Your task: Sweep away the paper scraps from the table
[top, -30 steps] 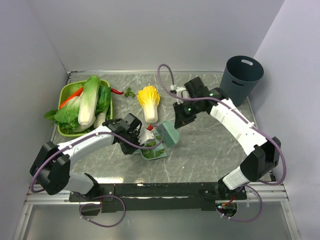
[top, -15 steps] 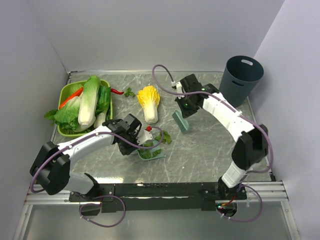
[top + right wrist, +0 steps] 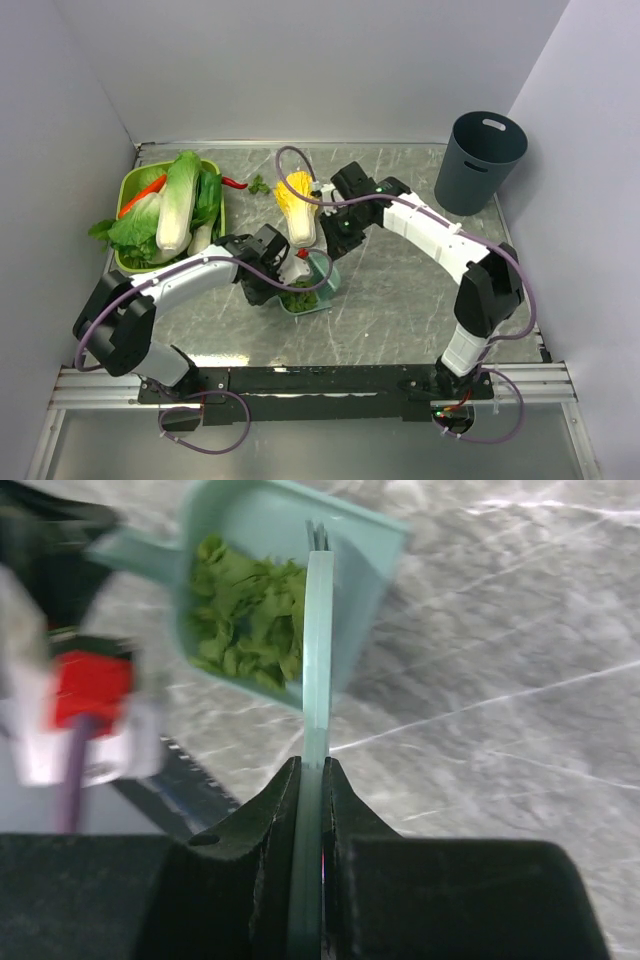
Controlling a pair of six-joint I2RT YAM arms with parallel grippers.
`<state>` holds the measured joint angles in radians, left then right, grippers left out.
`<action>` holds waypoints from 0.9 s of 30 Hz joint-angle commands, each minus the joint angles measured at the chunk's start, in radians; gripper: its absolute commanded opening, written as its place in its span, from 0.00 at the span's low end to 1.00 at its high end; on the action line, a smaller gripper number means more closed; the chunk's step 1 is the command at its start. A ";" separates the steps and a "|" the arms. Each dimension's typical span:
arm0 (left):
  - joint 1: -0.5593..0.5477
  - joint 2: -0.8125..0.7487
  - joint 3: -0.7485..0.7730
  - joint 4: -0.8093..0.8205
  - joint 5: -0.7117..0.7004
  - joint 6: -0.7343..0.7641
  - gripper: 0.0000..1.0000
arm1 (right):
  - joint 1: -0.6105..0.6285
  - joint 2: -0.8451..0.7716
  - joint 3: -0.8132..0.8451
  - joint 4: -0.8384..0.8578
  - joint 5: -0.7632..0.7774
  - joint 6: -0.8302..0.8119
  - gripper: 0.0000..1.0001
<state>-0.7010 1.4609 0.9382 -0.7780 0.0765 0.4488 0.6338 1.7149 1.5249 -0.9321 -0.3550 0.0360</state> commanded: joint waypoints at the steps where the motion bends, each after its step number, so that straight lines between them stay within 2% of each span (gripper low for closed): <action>1: -0.003 0.007 0.037 0.068 0.028 -0.025 0.01 | -0.029 -0.118 0.024 0.024 -0.050 0.027 0.00; 9: -0.002 -0.059 -0.071 0.227 0.054 -0.036 0.01 | -0.100 -0.264 -0.054 -0.046 0.011 -0.097 0.00; 13: -0.002 -0.100 -0.088 0.296 0.066 -0.042 0.01 | -0.129 -0.316 -0.077 -0.059 0.011 -0.105 0.00; 17: -0.003 -0.109 -0.069 0.284 0.080 -0.045 0.01 | -0.192 -0.339 -0.034 -0.039 -0.025 -0.090 0.00; 27: 0.000 -0.194 -0.047 0.172 0.097 0.001 0.01 | -0.270 -0.268 0.132 0.021 0.100 -0.165 0.00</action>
<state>-0.7010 1.3289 0.8478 -0.5617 0.1387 0.4278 0.3759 1.4307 1.5696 -0.9779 -0.3054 -0.0956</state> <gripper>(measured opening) 0.312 0.157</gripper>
